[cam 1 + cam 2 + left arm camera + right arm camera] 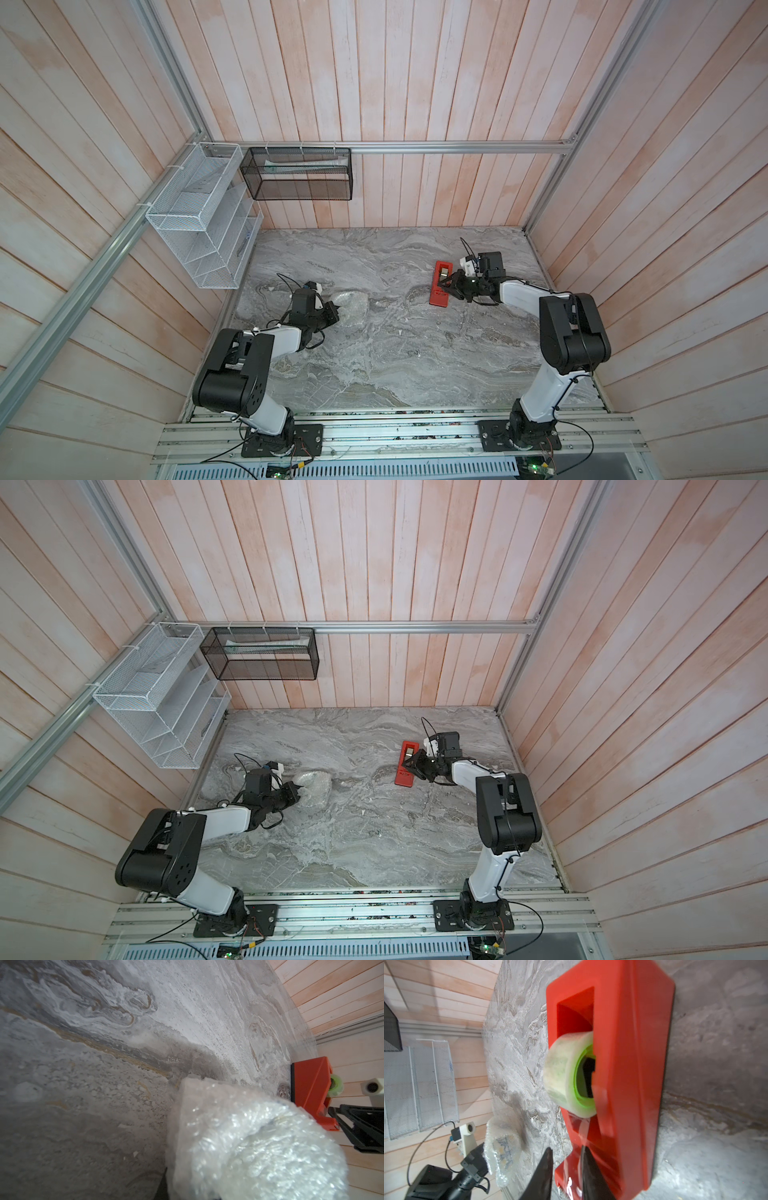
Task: Wrap bowls in bubble wrap
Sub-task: Tear off the tape using the Tape Cutter.
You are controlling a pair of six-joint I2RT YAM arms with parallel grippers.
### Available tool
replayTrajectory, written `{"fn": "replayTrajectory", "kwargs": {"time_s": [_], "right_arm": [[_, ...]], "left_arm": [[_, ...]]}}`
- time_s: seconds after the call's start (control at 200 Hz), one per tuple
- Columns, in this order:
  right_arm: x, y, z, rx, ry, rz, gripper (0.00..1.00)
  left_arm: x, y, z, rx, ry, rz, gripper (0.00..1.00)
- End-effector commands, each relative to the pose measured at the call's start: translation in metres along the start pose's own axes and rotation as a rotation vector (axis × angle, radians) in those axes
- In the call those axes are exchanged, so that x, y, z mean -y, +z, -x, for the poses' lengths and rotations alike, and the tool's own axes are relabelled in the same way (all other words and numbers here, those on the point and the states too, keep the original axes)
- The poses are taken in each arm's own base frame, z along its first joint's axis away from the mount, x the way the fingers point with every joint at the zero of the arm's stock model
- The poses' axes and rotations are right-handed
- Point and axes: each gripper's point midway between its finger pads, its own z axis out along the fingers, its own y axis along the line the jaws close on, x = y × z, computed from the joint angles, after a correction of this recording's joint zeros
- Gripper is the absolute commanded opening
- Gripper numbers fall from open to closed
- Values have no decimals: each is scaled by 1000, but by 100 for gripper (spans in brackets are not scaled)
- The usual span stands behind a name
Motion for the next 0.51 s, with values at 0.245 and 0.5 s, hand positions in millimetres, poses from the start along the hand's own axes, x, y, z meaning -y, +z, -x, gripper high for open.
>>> {"fn": "replayTrajectory", "kwargs": {"time_s": [0.245, 0.5], "right_arm": [[-9, 0, 2, -8, -14, 25, 0], [-47, -28, 36, 58, -91, 58, 0]], "left_arm": [[19, -2, 14, 31, 26, -56, 9], [22, -3, 8, 10, 10, -49, 9]]}}
